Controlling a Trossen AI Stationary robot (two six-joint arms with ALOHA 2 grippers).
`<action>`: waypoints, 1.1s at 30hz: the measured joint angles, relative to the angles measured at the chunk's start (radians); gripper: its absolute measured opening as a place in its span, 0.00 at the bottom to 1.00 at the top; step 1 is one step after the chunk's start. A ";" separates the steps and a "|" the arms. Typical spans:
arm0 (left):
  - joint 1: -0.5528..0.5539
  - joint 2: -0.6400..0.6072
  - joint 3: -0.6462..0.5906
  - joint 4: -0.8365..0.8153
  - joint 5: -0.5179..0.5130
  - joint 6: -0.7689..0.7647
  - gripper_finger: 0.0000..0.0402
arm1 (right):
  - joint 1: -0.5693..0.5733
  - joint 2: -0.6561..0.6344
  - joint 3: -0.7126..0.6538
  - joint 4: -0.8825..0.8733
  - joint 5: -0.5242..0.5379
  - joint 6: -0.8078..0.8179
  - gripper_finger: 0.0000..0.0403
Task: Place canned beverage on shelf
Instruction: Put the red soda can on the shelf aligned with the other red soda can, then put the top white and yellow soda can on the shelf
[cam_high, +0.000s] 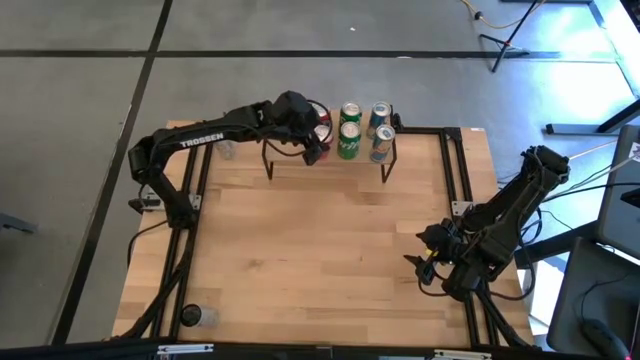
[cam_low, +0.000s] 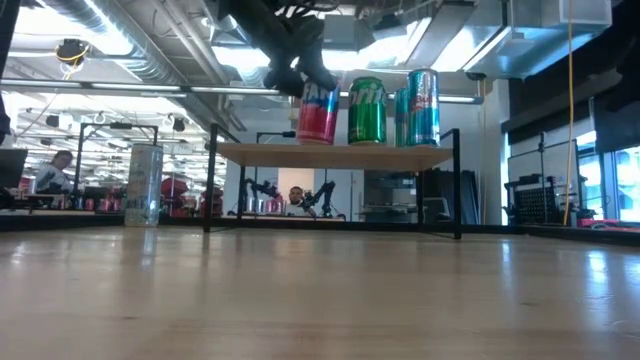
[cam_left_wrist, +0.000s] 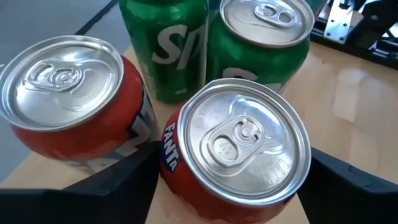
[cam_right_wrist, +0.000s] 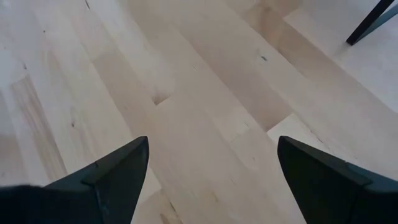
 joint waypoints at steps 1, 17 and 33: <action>0.000 -0.001 0.000 0.000 -0.001 0.006 0.78 | 0.000 0.000 0.000 0.000 0.002 0.000 0.85; 0.002 -0.025 0.000 0.006 0.008 0.019 0.92 | 0.000 0.000 0.000 -0.001 0.016 -0.003 0.85; 0.070 -0.275 0.002 -0.122 -0.209 -0.109 0.96 | 0.000 0.000 0.000 0.000 0.016 -0.004 0.85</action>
